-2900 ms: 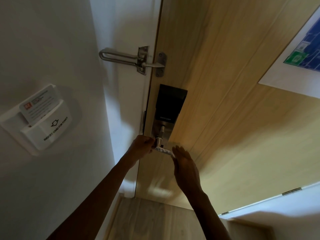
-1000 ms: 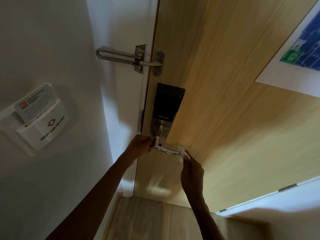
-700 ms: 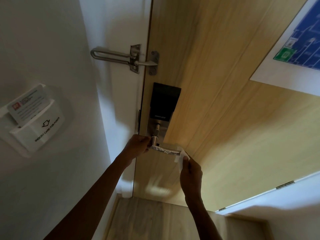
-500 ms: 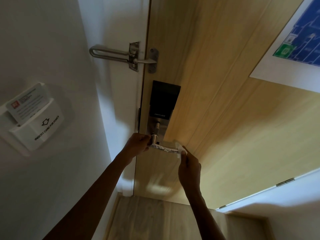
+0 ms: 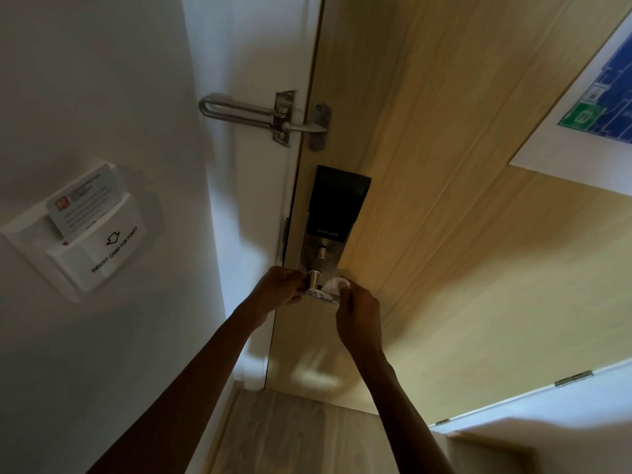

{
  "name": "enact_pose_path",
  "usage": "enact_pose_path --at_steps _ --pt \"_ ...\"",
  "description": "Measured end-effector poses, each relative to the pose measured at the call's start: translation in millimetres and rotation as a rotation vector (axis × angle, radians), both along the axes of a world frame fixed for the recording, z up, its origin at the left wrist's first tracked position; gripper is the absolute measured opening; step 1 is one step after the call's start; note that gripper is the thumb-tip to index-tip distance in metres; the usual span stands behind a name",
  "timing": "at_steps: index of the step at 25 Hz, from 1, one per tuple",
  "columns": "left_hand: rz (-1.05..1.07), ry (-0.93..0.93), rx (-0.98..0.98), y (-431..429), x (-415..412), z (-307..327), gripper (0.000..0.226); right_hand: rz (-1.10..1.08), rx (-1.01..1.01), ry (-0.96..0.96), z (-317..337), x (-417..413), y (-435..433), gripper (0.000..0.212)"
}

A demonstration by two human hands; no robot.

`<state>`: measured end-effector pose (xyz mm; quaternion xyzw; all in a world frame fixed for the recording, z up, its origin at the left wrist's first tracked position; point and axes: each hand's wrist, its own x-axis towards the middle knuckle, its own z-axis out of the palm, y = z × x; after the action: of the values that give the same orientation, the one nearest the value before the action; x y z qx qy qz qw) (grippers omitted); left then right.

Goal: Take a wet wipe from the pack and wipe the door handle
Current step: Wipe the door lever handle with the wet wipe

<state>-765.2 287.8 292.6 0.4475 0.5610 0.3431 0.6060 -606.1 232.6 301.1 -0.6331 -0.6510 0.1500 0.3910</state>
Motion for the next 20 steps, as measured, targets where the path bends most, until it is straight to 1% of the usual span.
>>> enact_pose_path --at_steps 1,2,3,4,6,7,8,10,11,14,16,18,20 --pt "0.008 -0.032 -0.030 -1 0 3 0.033 -0.004 0.002 0.002 0 -3 4 0.029" --pt "0.010 -0.053 -0.054 -2 -1 6 0.037 0.032 -0.006 -0.066 0 -7 5 0.026" --pt "0.007 -0.069 -0.074 -2 -2 8 0.044 0.092 -0.011 -0.184 -4 -13 5 0.023" --pt "0.008 -0.079 -0.093 -1 -4 8 0.051 0.147 -0.017 -0.302 -10 -18 1 0.025" --pt "0.017 -0.095 -0.133 1 -10 8 0.060 0.233 -0.005 -0.493 -26 -15 -8 0.043" --pt "0.017 -0.099 -0.141 3 -12 7 0.062 0.253 0.021 -0.557 -32 -9 -11 0.050" --pt "0.013 -0.099 -0.143 4 -14 7 0.063 0.258 0.058 -0.602 -32 -4 -14 0.051" --pt "0.001 -0.100 -0.144 6 -14 7 0.063 0.234 0.107 -0.638 -24 1 -20 0.047" --pt "0.003 -0.097 -0.143 7 -13 7 0.062 0.222 0.107 -0.636 -20 -1 -21 0.050" --pt "0.002 -0.084 -0.137 8 -9 5 0.061 0.247 0.055 -0.558 -17 -13 -15 0.061" --pt "0.004 -0.079 -0.141 9 -10 4 0.062 0.251 0.028 -0.552 -25 -19 -14 0.058" --pt "0.004 -0.074 -0.141 9 -9 5 0.063 0.244 0.030 -0.591 -30 -15 -14 0.054" --pt "0.014 -0.076 -0.144 9 -6 6 0.064 0.261 0.030 -0.659 -34 -7 -16 0.055"
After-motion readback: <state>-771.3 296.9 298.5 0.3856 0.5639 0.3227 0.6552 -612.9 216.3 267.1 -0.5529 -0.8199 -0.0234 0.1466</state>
